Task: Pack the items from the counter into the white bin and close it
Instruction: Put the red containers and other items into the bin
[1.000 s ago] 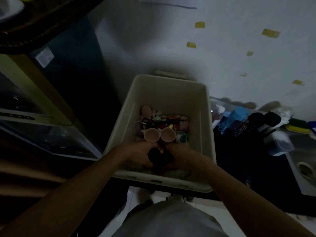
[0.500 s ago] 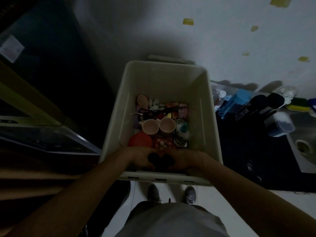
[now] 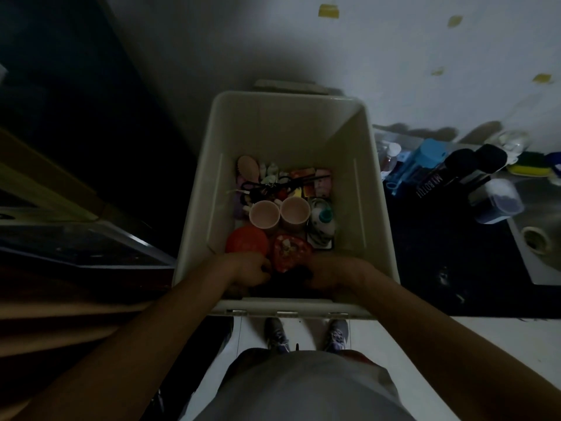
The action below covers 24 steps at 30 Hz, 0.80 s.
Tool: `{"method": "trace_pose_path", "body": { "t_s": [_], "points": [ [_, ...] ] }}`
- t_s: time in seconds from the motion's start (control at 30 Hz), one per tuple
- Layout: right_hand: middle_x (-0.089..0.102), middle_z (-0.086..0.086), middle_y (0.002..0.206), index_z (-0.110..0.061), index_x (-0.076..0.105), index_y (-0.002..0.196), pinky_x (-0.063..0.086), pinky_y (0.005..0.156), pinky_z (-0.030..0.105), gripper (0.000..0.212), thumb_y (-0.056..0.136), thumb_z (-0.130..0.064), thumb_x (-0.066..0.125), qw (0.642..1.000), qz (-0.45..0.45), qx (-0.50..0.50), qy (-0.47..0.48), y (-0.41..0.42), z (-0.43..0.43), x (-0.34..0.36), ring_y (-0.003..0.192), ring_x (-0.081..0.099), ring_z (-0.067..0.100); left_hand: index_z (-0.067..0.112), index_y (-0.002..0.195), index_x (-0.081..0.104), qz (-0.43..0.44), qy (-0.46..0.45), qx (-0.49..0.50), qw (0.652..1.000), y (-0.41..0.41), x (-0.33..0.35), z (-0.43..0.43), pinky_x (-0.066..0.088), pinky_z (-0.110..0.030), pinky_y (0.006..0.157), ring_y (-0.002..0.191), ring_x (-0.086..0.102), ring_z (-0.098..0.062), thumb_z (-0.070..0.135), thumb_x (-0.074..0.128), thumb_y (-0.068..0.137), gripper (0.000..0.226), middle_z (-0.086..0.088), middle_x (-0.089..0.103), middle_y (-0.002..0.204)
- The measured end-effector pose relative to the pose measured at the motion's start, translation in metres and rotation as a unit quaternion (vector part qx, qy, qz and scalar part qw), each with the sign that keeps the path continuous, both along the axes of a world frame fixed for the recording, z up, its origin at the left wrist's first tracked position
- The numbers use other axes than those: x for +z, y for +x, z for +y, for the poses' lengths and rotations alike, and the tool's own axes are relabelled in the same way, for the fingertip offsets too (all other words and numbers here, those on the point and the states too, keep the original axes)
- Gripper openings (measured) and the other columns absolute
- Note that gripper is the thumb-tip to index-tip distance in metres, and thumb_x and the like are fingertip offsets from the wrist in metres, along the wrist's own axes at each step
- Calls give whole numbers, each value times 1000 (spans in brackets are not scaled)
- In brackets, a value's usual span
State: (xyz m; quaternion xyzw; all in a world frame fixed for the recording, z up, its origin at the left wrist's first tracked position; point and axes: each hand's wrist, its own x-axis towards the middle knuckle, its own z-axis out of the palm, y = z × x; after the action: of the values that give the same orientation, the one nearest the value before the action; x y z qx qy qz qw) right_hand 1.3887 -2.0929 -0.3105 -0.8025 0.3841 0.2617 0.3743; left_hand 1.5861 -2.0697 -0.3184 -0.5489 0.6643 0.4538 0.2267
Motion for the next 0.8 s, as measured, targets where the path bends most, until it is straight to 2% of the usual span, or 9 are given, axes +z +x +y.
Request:
{"method": "trace_pose_path", "body": {
  "t_s": [0.1,0.3,0.47,0.53,0.57,0.63,0.73,0.8],
  "points": [
    [55,5,137,-23,47,140,47,101,41,44,97,-26,55,999,-11,-31,-3,0,-1,-1,119,56,25,18,131,58,-3,-10,18,1000,0,0,-1,43,-35,102,118,54,-24,33,46,99,37,-7,57,133],
    [59,5,129,-26,52,134,50,97,42,40,94,-34,53,995,77,69,9,-1,0,-3,111,58,24,20,140,49,-42,57,-11,997,-6,3,-1,42,-33,102,123,51,-24,34,42,101,42,-5,50,142],
    [55,6,134,-23,46,141,50,95,38,44,97,-27,46,981,150,51,115,3,0,-10,113,57,24,17,145,42,-46,141,-3,989,-10,-1,4,44,-28,87,113,54,-20,28,41,103,44,-5,44,146],
    [55,7,132,-23,45,140,50,94,40,43,97,-25,43,977,158,43,134,5,0,-13,110,58,24,18,146,41,-42,150,3,988,-10,-2,5,41,-29,94,123,50,-21,30,42,102,46,-4,40,150],
    [56,8,130,-22,46,139,51,90,37,42,97,-24,42,977,158,41,136,5,1,-14,105,58,22,19,146,40,-38,155,6,987,-10,-3,5,38,-29,97,130,45,-21,30,43,102,46,-3,37,152],
    [56,8,128,-20,47,137,49,81,33,40,98,-22,42,978,156,29,134,6,0,-14,98,57,19,19,146,41,-30,160,15,986,-9,-5,5,37,-27,96,132,43,-21,30,44,101,46,-3,38,152],
    [51,7,137,-22,42,143,47,98,40,45,98,-22,41,978,156,2,141,4,2,-15,115,55,24,15,142,47,-30,144,20,989,-8,-3,3,42,-29,95,118,52,-19,27,44,101,43,-5,46,145],
    [49,6,140,-24,40,145,45,104,43,47,98,-23,42,977,157,-10,142,4,3,-15,119,53,24,11,139,49,-45,107,13,993,-7,-2,1,43,-28,89,111,54,-20,25,41,102,41,-8,50,141]
  ]
}}
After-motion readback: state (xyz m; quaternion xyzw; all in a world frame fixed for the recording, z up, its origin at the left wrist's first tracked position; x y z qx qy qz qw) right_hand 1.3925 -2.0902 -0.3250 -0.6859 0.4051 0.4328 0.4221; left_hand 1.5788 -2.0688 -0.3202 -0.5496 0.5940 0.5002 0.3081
